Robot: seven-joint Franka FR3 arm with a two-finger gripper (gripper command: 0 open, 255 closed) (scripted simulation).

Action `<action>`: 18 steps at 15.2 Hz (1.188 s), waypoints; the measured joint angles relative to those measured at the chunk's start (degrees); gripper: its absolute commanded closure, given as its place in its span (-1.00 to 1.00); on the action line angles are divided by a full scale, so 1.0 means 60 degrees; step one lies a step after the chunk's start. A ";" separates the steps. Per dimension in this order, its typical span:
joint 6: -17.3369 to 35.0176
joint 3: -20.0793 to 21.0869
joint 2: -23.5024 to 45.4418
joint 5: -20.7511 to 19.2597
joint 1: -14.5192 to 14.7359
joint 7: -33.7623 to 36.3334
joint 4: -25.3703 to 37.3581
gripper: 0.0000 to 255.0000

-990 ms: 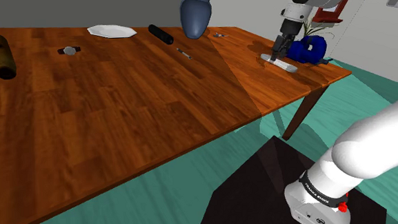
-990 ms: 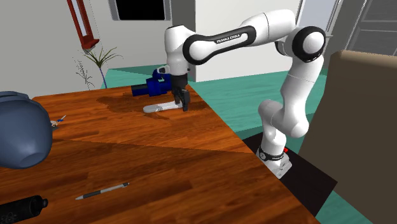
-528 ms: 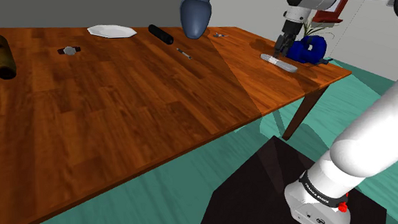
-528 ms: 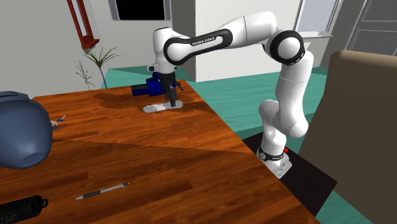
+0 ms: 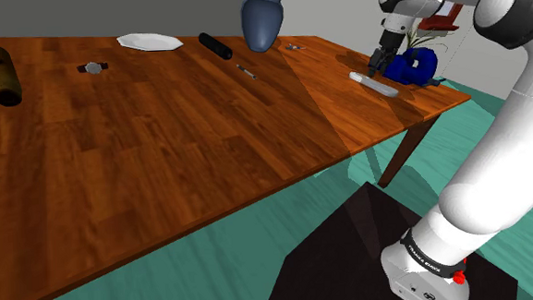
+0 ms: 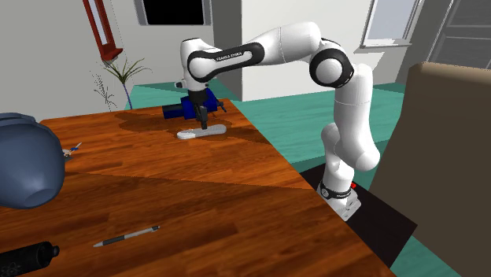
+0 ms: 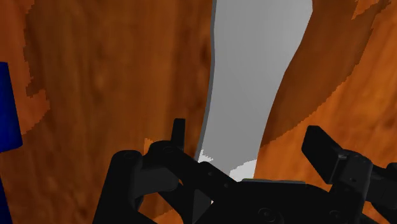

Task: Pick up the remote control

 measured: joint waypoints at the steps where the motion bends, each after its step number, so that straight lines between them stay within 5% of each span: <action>1: 0.0095 0.0009 0.0038 0.0020 0.0003 0.0002 -0.0061 -1.00; 5: 0.0565 0.0027 0.0115 0.0070 0.0012 -0.0024 -0.0464 -1.00; 6: 0.0617 0.0027 0.0114 0.0071 0.0011 -0.0033 -0.0518 1.00; 18: 0.0526 0.0019 0.0096 0.0062 0.0003 -0.0038 -0.0437 1.00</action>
